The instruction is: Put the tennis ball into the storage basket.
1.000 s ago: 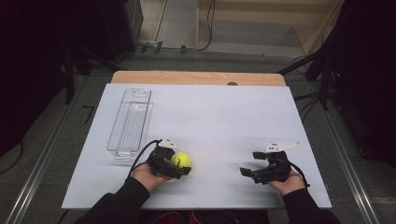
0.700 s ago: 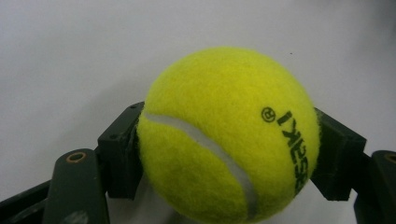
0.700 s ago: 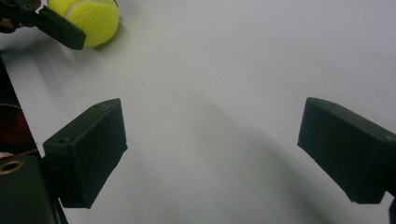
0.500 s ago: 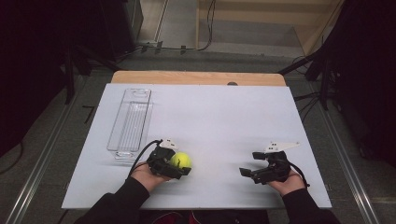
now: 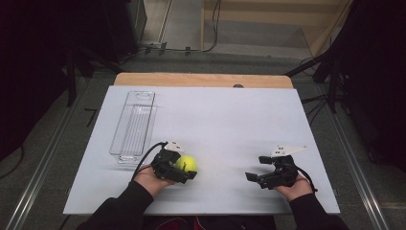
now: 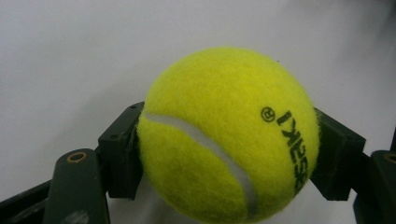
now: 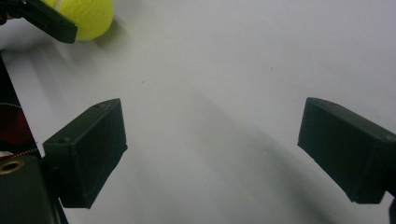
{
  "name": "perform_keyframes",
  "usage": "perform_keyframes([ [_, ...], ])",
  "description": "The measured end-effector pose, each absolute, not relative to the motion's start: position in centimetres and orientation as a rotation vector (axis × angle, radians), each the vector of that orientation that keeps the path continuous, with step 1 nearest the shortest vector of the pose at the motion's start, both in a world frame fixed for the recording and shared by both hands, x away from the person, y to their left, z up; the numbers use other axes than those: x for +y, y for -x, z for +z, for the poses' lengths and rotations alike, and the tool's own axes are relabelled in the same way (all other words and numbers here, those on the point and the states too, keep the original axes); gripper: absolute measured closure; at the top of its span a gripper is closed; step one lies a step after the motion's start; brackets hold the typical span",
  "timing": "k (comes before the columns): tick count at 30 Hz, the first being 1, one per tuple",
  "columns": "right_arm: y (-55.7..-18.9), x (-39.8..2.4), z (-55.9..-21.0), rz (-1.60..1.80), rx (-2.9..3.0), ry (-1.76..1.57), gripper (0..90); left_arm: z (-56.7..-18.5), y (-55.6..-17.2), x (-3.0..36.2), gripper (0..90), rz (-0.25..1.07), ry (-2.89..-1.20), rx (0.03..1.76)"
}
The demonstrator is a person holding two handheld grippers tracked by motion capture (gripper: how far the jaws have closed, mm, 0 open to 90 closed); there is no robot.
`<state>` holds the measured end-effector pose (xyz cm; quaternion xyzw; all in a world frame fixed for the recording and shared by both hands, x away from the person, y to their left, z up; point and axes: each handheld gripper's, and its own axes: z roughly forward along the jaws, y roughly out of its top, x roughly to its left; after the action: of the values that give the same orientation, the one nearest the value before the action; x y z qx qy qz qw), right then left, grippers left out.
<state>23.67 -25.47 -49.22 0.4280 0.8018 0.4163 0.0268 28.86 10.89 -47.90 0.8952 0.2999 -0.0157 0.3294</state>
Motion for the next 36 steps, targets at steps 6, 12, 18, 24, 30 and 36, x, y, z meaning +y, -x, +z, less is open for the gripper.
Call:
perform_keyframes([
  [6,-23.7,-25.4,-49.2,1.287,2.48,-1.32,6.1,-47.0,-28.9,10.7,26.1,-0.038,-2.338,0.781],
  [12,-23.7,-25.5,-49.2,1.288,2.478,-1.32,6.1,-45.7,-29.2,10.8,26.1,-0.035,-2.322,0.773],
  [18,-23.7,-25.5,-49.2,1.29,2.476,-1.324,6.1,-44.2,-29.4,10.8,26.1,-0.049,-2.321,0.762],
  [24,-23.7,-25.5,-49.2,1.29,2.473,-1.323,6.1,-43.0,-29.6,10.6,26.2,-0.057,-2.322,0.746],
  [30,-23.7,-25.5,-49.2,1.291,2.471,-1.324,6.1,-42.1,-30.2,10.3,26.3,-0.057,-2.318,0.746],
  [36,-23.7,-25.5,-49.2,1.293,2.471,-1.326,6.1,-41.4,-30.9,10.2,26.3,-0.059,-2.324,0.745],
])
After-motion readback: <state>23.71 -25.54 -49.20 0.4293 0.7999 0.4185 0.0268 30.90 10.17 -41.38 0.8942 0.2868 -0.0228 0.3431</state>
